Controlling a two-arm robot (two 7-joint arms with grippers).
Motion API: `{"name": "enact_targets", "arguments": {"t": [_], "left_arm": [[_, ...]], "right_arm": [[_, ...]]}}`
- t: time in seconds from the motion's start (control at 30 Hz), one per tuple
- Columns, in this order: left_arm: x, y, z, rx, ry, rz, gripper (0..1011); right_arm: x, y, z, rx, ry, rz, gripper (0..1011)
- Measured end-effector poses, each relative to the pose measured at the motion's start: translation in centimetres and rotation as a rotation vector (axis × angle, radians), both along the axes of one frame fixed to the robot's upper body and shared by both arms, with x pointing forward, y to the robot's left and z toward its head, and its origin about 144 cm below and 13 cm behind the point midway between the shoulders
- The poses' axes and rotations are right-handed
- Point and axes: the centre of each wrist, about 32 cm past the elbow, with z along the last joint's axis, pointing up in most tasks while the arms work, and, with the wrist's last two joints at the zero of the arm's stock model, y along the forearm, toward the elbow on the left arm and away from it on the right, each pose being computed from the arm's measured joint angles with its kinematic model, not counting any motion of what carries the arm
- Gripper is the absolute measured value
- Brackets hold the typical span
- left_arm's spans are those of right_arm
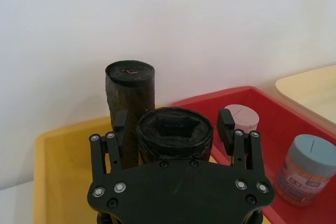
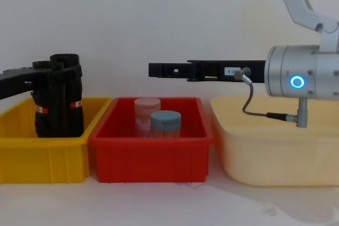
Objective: Pick up the garbage bag with the one hand and transfer it to the other hand.
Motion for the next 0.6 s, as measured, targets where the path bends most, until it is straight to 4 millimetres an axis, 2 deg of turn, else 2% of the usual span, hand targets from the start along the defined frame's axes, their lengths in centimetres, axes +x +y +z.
{"name": "enact_targets", "arguments": {"t": [0.6], "left_arm": [[0.2, -0.2, 0.1, 0.000, -0.001, 0.014, 1000]], "right_arm": [[0.5, 0.3, -1.1, -0.065, -0.022, -0.013, 1001]]}}
